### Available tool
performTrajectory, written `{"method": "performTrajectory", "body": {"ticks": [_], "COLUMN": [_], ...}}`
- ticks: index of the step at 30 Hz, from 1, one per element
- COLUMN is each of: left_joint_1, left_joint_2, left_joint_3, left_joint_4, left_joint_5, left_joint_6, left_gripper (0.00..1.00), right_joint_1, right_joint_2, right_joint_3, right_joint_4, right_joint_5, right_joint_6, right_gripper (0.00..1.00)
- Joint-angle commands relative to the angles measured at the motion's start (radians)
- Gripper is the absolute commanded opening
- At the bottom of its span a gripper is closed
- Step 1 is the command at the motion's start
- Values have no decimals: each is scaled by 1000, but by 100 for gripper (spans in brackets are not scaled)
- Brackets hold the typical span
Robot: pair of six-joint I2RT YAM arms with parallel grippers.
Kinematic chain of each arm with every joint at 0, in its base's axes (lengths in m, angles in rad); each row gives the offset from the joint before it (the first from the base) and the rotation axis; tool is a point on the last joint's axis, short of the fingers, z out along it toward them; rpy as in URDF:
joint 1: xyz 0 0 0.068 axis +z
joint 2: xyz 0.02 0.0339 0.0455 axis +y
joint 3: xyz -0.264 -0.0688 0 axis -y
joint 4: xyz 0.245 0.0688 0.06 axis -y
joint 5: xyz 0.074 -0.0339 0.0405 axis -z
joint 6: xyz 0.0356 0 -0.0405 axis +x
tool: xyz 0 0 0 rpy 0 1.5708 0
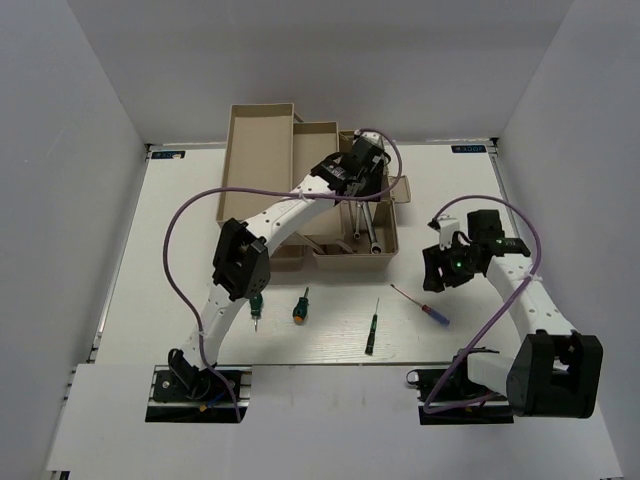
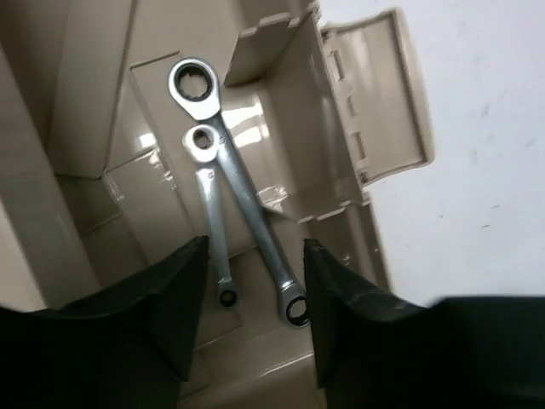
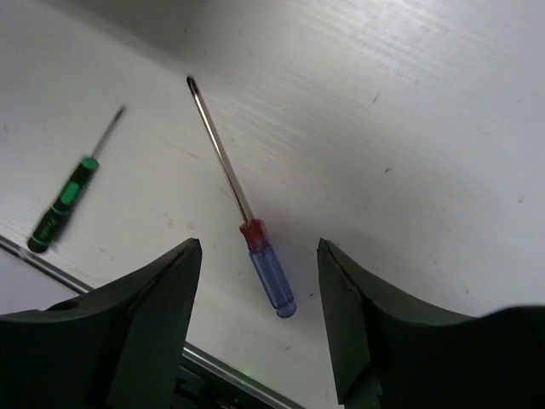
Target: Sort the tools into containers
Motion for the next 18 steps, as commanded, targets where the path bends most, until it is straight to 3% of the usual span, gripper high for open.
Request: {"method": "performTrajectory", "body": {"ticks": [1, 4, 10, 13, 18], "left_joint_1": [24, 35, 24, 3, -7], "left_joint_2": [-52, -52, -148, -311, -674], "left_joint_3": [53, 75, 69, -66, -578], "left_joint_4": [61, 82, 95, 69, 113], "left_joint_5": [91, 125, 162, 151, 140], "left_joint_6": [6, 6, 73, 125, 125], "left_gripper": [61, 67, 67, 62, 56], "right_joint_1": [3, 7, 39, 61, 98], "right_joint_2": [15, 21, 17, 6, 1], "right_joint_3": [-35, -67, -125, -183, -262], "right_joint_4": [-42, -44, -39, -4, 87], "right_joint_5": [-37, -37, -27, 19, 102], "right_joint_6": [-169, -235, -344, -375, -378], "right_gripper": [64, 64, 66, 66, 64]}}
